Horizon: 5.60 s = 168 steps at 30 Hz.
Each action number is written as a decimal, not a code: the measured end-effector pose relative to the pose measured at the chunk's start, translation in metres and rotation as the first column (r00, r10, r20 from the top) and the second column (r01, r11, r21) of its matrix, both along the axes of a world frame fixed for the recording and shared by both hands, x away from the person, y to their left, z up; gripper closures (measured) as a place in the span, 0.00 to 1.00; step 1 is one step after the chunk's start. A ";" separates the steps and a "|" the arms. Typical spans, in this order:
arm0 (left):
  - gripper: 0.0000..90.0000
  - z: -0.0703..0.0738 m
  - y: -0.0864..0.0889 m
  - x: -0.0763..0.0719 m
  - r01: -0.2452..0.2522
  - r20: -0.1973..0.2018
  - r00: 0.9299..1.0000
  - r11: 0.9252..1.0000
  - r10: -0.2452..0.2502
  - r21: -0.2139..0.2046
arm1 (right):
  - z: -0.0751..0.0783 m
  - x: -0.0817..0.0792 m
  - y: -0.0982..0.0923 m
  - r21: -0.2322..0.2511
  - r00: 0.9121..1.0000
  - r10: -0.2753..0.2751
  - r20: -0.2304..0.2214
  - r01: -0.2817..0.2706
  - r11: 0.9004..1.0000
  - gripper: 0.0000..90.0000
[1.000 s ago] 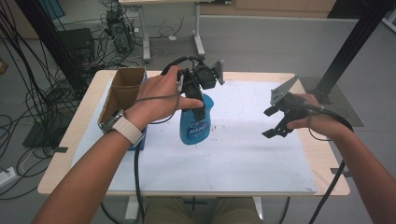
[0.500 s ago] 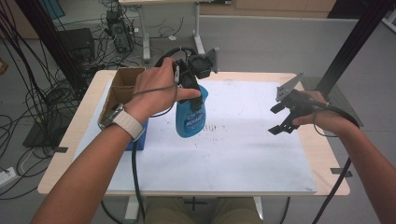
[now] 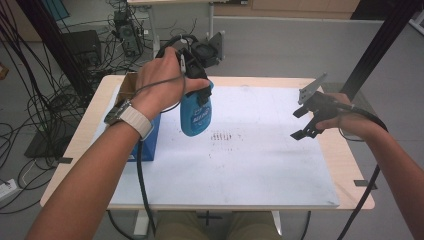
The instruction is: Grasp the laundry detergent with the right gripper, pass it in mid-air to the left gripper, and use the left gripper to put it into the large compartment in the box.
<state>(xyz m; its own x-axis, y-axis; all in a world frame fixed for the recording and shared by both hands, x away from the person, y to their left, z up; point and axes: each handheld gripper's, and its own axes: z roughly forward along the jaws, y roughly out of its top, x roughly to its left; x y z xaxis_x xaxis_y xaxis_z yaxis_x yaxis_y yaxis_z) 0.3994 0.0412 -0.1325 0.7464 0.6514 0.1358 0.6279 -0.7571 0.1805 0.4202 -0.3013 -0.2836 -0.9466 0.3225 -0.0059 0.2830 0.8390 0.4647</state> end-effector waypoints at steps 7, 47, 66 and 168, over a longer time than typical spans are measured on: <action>0.42 0.014 0.011 0.006 -0.125 0.023 0.992 0.992 0.125 0.004 | 0.003 0.003 -0.005 0.006 1.000 -0.006 0.002 0.006 1.000 0.13; 0.42 0.078 0.077 0.039 -0.497 0.069 0.865 0.868 0.496 -0.010 | 0.004 0.015 -0.004 0.002 1.000 0.002 -0.002 -0.002 1.000 0.12; 0.42 0.069 0.112 0.046 -0.587 0.077 0.806 0.809 0.587 -0.021 | 0.000 0.015 -0.005 0.002 1.000 -0.002 -0.007 0.002 1.000 0.12; 0.42 -0.144 0.178 0.053 -0.615 -0.025 0.788 0.788 0.615 0.018 | -0.008 0.011 -0.005 -0.007 0.999 -0.026 -0.029 0.026 1.000 0.12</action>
<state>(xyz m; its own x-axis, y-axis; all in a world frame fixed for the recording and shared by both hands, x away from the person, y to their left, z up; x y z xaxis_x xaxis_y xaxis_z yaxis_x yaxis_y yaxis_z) 0.4525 0.2196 -0.2768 0.1916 0.9730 0.1285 0.9659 -0.2101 0.1512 0.4316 -0.3061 -0.2915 -0.9376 0.3471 0.0193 0.3182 0.8344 0.4500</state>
